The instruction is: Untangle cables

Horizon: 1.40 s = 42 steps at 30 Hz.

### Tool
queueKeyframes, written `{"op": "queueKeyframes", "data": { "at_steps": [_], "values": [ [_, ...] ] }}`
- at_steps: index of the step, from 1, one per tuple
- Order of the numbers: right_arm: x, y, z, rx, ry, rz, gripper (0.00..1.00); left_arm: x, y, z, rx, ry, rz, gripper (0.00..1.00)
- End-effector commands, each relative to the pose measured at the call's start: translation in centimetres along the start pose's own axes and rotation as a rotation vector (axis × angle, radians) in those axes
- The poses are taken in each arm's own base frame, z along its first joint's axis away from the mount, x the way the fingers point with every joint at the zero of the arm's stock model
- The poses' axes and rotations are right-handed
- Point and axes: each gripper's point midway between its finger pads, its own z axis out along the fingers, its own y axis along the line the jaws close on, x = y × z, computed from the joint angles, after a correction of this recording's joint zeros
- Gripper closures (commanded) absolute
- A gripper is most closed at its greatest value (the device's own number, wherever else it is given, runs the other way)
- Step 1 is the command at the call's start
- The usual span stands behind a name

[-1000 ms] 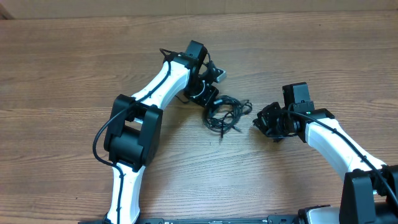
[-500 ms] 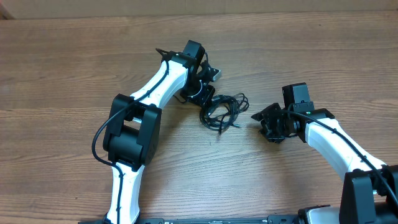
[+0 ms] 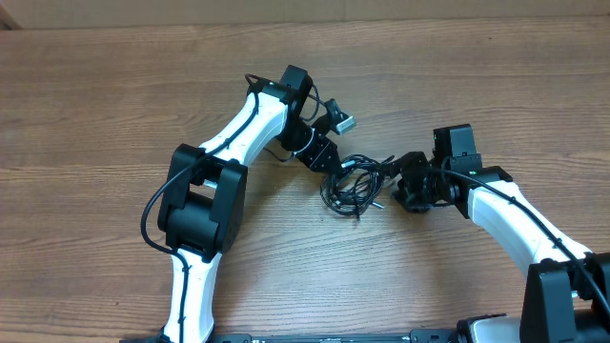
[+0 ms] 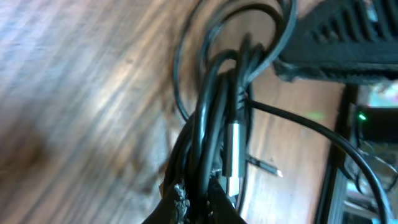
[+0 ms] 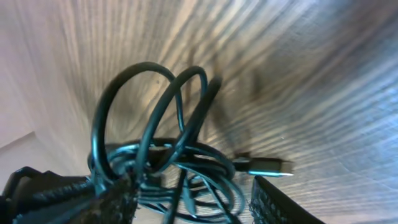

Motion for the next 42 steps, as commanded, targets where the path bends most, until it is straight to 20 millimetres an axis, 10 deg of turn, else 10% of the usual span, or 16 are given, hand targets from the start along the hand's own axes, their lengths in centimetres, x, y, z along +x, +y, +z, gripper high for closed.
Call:
{"op": "queueKeyframes", "data": {
  "at_steps": [1,28,32,42],
  "values": [
    [-0.4,0.6,-0.1,-0.015,-0.015,-0.009,0.49,-0.9,-2.4,0.6,0.118,-0.038,0.112,0.92],
    [-2.9,-1.0,0.2,0.068,-0.15,0.013,0.55,-0.1,-5.6,2.3,0.195,0.009,0.229,0.92],
    [-3.0,-0.9,0.2,0.064,-0.152,0.01,0.95,0.0,-5.7,2.4,0.197,0.017,0.23,0.92],
    [-4.7,-7.0,-1.5,0.345,-0.31,0.062,0.96,0.2,-0.1,2.3,-0.096,0.089,0.072,0.92]
  ]
}}
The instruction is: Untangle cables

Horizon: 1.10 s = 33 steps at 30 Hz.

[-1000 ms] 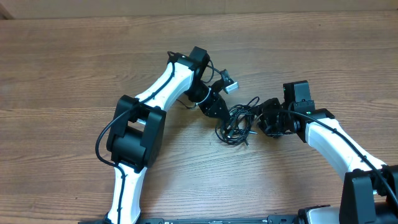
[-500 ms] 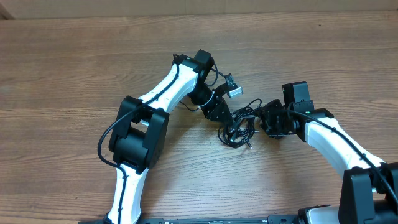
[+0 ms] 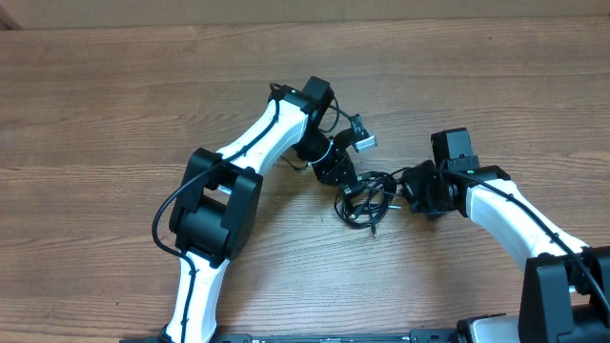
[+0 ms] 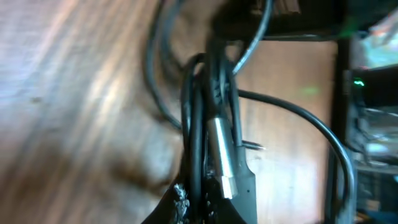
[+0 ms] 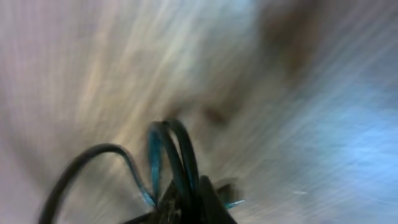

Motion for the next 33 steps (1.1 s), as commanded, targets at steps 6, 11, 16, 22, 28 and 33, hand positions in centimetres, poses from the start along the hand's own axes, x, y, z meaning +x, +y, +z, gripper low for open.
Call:
{"op": "queueKeyframes", "data": {
  "at_steps": [6,11,16,22,28,33],
  "values": [
    [-2.4,-3.1,-0.5,0.159,-0.151,0.005,0.96,2.1,7.0,-1.7,-0.373,0.088,-0.312,0.92],
    [-2.4,-3.1,-0.5,0.159,-0.151,0.006,0.96,3.8,9.6,-3.5,-0.541,0.109,-0.469,0.91],
    [-2.0,-2.9,-0.4,0.139,-0.122,0.049,0.96,4.1,10.0,-4.0,-0.549,0.103,-0.492,0.88],
    [-1.1,0.5,-1.4,-0.103,0.136,0.006,0.96,5.0,11.0,-5.0,-0.586,0.107,-0.524,0.87],
    [-1.4,3.0,-4.2,-0.385,0.317,-0.037,0.96,1.7,5.8,-2.6,-0.203,0.005,-0.328,0.5],
    [-1.4,3.1,-4.8,-0.419,0.347,-0.026,0.96,0.1,1.0,-2.2,0.062,-0.076,-0.161,0.28]
  ]
}}
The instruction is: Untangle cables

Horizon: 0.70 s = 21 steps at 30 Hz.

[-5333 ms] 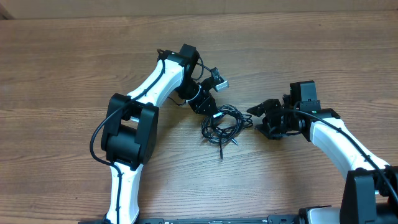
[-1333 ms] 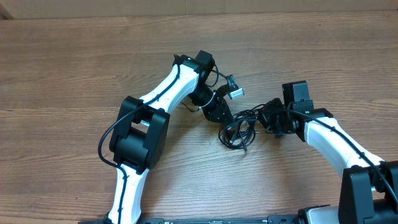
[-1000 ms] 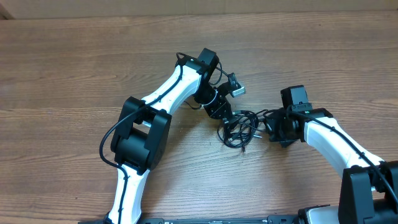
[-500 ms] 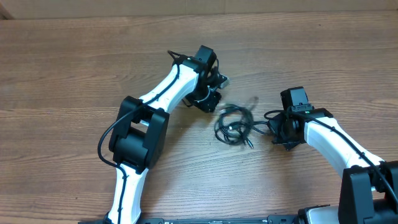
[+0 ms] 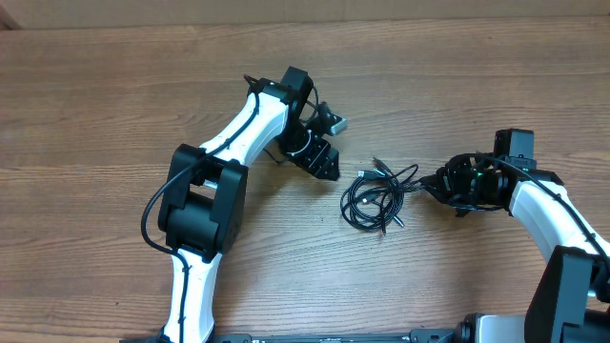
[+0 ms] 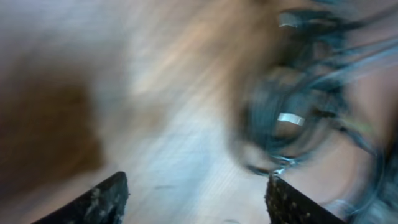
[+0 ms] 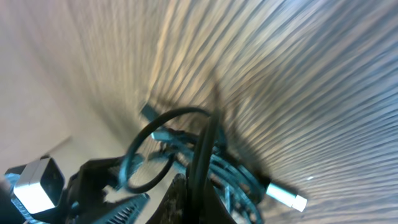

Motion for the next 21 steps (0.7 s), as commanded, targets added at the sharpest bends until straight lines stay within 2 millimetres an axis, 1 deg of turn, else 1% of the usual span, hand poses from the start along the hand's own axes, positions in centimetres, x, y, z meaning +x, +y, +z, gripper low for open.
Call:
{"op": "queueKeyframes", "data": {
  "at_steps": [1,4,6,7,8,11,17,21],
  "values": [
    [1.4,2.2,-0.4,-0.099,0.096,-0.058,0.96,-1.3,-4.3,-0.1,0.237,-0.084,0.165,0.27],
    [1.5,2.3,-0.4,-0.103,0.097,-0.067,0.96,-1.2,-4.9,0.3,0.241,-0.071,0.175,0.29],
    [1.4,2.4,-0.3,-0.103,0.094,-0.069,0.96,-1.2,-5.1,0.6,0.233,-0.063,0.187,0.37],
    [1.4,2.4,-0.3,-0.104,0.094,-0.07,0.96,-1.2,-5.1,0.9,0.221,-0.056,0.193,0.43],
    [1.4,2.4,-0.3,-0.105,0.093,-0.072,0.96,-1.1,-4.9,1.1,0.2,-0.043,0.193,0.46],
    [1.4,2.5,-0.3,-0.106,0.093,-0.073,0.96,-0.7,-4.0,2.0,0.121,0.0,0.143,0.44],
    [1.2,2.7,-0.4,-0.115,0.086,-0.078,0.96,-0.1,-4.5,3.7,0.131,0.041,0.133,0.42],
    [1.3,2.7,-0.4,-0.115,0.09,-0.043,0.96,0.6,-4.3,5.4,0.134,0.085,0.088,0.42]
  ]
}}
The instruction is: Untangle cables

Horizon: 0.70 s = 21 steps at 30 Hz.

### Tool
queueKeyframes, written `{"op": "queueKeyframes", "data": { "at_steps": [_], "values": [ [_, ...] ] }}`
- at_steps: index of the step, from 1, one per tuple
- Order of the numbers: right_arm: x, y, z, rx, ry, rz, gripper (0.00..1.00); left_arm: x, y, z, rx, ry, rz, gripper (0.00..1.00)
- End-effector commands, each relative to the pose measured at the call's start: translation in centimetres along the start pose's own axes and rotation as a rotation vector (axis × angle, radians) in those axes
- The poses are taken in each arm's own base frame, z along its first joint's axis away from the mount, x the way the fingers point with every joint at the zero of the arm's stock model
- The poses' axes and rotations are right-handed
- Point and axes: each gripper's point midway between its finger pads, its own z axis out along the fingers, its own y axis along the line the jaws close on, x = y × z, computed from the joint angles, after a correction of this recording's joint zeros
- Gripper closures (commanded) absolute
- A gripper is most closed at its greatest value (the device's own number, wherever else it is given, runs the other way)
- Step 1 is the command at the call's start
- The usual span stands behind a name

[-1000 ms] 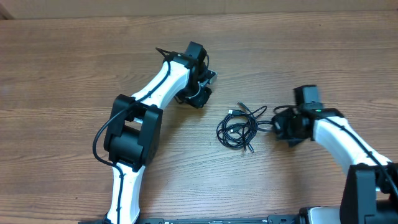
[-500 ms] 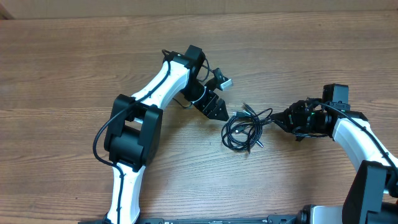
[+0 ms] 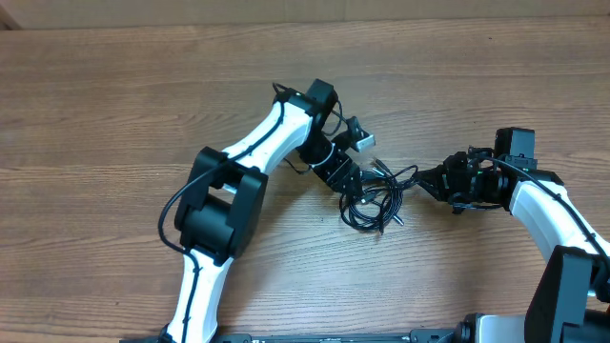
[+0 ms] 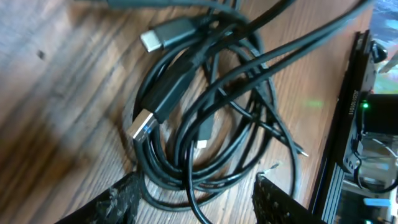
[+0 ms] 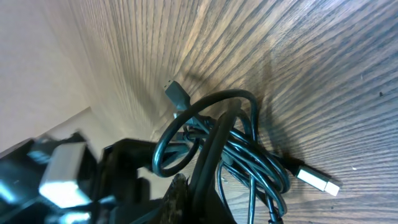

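A tangle of black cables (image 3: 375, 205) lies on the wooden table right of centre. My left gripper (image 3: 351, 183) hangs open at the bundle's upper-left edge; in the left wrist view its fingers (image 4: 124, 198) straddle the lower coils (image 4: 205, 124), and a silver USB plug (image 4: 144, 124) lies among them. My right gripper (image 3: 426, 184) is to the right of the pile, shut on one cable strand (image 5: 208, 155) that leads into the coils. A second USB plug (image 5: 317, 179) sticks out of the bundle.
The wooden table (image 3: 114, 114) stretches to the left and back. A dark equipment frame (image 4: 367, 124) with a green light stands beyond the table edge in the left wrist view. Both white arms reach in from the front.
My left gripper, still open, has moved right from a spot clear of the cables to the bundle's upper-left edge. The right gripper and its strand have stayed put.
At first my left gripper was shut on the bundle and the right one stood open beside it. Then both were shut on the cables. Later the left was open and clear while the right held a strand farther right, the bundle shifted right. Now the left straddles the coils.
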Motion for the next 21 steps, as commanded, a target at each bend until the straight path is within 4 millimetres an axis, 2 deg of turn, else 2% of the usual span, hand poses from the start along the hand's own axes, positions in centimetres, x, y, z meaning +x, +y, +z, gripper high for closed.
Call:
{"op": "queueKeyframes", "data": {
  "at_steps": [1,2,4,10,16,21],
  "values": [
    [0.0,1.1,-0.1,-0.025,0.013,0.01,0.96,1.0,1.0,2.2,0.005,0.054,-0.065,0.44],
    [0.1,1.1,-0.1,-0.028,0.017,0.021,0.96,1.3,1.2,2.6,0.009,0.064,-0.071,0.5],
    [0.4,1.4,-0.1,-0.04,0.033,0.036,0.96,1.7,1.5,3.3,0.014,0.081,-0.082,0.68],
    [0.9,2.6,-0.2,-0.097,0.077,0.111,0.96,2.0,2.1,3.7,0.016,0.088,-0.115,0.94],
    [0.4,4.9,-1.0,-0.199,0.104,0.148,0.96,2.0,2.2,3.7,0.014,0.087,-0.116,0.96],
    [-1.5,4.9,-1.6,-0.214,0.028,0.157,0.96,2.1,2.2,3.7,0.011,0.089,-0.116,0.95]
  ]
}}
